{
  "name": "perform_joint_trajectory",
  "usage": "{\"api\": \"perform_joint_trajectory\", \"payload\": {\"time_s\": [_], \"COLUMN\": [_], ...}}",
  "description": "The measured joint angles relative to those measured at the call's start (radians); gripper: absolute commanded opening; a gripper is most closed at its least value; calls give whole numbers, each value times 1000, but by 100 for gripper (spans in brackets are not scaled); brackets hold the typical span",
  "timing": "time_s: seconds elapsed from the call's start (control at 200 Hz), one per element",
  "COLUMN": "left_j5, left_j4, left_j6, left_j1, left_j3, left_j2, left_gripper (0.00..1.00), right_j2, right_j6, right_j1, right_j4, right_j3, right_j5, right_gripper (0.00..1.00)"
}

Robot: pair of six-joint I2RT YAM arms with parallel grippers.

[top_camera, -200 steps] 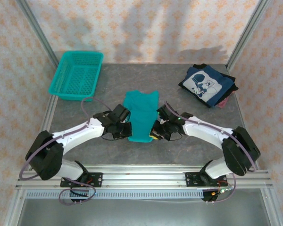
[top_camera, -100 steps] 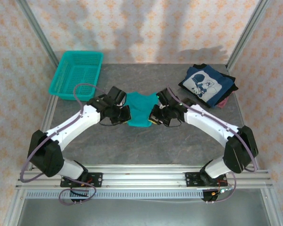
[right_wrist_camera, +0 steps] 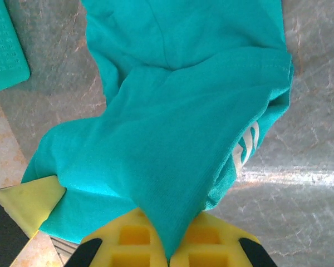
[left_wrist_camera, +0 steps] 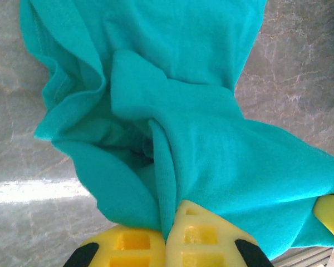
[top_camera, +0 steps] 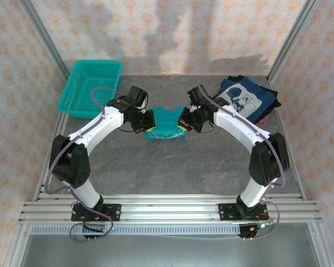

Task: Fold and stack the t-shirts

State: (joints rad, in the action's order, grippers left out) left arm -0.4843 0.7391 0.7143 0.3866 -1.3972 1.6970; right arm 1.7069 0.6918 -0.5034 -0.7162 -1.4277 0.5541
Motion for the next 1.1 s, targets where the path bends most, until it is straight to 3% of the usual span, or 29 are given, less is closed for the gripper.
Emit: {"api": "perform_joint_trajectory", "payload": {"time_s": [0.876, 0.991, 1.096], "left_j5": [-85, -96, -107], "left_j4": [16, 28, 44], "left_j6": [-35, -36, -45], "left_j1": [-108, -119, -127], "left_j3": [-348, -438, -543], "left_j2": [378, 464, 550], "left_gripper": [0, 7, 21], "right_j2": [367, 425, 499], "right_j6": [-77, -76, -47], "right_j1": [122, 142, 174], "right_j4": [-77, -76, -57], "right_j3": [-346, -383, -439], "right_j5": [78, 92, 117], "right_gripper": [4, 12, 40]}}
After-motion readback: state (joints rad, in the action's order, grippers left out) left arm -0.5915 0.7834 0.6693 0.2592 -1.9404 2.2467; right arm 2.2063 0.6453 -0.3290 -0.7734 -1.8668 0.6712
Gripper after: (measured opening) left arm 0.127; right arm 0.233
